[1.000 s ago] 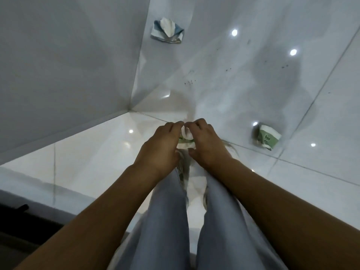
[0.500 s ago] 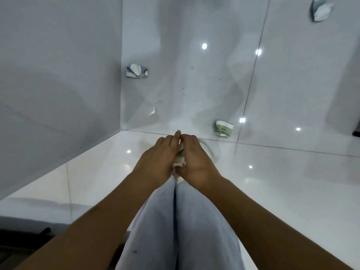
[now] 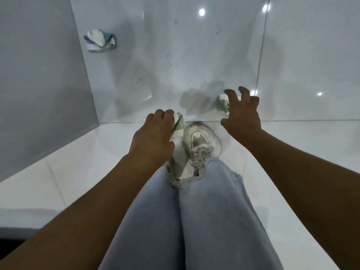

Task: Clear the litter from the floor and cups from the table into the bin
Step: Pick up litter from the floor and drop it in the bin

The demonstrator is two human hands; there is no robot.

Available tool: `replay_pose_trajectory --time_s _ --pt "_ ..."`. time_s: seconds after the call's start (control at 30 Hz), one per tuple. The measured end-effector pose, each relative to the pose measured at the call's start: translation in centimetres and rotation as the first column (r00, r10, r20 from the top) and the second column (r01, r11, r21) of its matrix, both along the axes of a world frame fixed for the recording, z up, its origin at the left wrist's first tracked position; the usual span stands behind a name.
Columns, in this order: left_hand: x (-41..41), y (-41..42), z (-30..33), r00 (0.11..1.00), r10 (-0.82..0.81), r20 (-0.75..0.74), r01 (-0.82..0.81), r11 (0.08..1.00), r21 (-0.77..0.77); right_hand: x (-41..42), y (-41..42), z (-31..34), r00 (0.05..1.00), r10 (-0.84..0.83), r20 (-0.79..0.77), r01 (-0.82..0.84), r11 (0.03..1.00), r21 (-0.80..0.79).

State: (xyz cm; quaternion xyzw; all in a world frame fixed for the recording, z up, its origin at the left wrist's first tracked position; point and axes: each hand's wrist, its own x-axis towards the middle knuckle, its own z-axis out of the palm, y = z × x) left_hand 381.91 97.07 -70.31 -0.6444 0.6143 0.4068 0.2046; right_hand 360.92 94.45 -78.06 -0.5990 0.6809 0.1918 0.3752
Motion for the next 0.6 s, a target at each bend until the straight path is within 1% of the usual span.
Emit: replay_pose_trajectory --time_s 0.13,0.3,0.43,0.5,0.6 --pt "0.5 0.9 -4.4 1.000 0.009 0.008 -0.009 1.000 0.017 -0.6 0.7 -5.4 0.998 0.061 0.022 -0.062 0.997 0.043" --pt "0.8 1.1 -7.0 1.000 0.015 0.003 -0.015 1.000 0.025 -1.1 1.8 -7.5 0.999 0.046 0.014 -0.045 0.996 -0.080" --pt "0.2 0.5 -6.5 1.000 0.009 -0.003 -0.009 0.999 0.038 -1.3 2.0 -6.0 0.998 0.032 0.050 -0.027 0.995 -0.094" --pt "-0.4 -0.1 -5.0 1.000 0.006 -0.007 -0.006 1.000 0.025 -1.0 1.8 -3.7 0.998 0.014 0.066 -0.007 0.995 -0.101" --pt "-1.1 -1.1 -0.9 1.000 -0.001 -0.015 0.001 1.000 -0.002 0.0 1.6 1.2 0.993 -0.019 0.116 0.034 0.991 -0.133"
